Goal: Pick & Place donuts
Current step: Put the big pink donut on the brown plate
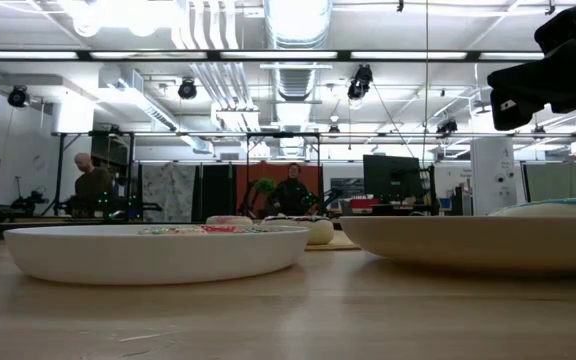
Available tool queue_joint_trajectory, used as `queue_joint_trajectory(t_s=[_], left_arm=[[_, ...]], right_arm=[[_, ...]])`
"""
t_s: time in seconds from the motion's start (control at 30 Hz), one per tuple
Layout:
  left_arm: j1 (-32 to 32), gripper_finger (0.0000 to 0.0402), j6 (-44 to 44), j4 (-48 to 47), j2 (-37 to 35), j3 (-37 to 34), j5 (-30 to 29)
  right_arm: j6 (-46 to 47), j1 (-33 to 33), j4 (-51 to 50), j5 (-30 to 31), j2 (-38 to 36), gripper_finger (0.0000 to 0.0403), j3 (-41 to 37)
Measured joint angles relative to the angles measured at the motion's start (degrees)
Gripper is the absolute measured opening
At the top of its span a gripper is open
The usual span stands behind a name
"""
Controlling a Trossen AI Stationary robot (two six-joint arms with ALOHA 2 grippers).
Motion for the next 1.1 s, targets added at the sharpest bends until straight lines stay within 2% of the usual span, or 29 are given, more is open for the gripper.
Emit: queue_joint_trajectory(t_s=[0.33, 0.73, 1.1], left_arm=[[1.04, 0.0181, 5.26, -5.76, 5.02, 9.38, 0.04], [4.71, 0.0181, 9.58, -19.38, 12.74, 20.76, -0.04], [8.33, 0.0181, 12.59, -22.61, 17.89, 25.24, -0.04]], right_arm=[[0.26, 0.00, 0.00, 0.00, 0.00, 0.0008, 0.02], [0.07, -0.02, 0.02, 0.01, 0.00, 0.0008, 0.02], [0.07, -0.01, 0.02, 0.01, 0.02, 0.0008, 0.02]])
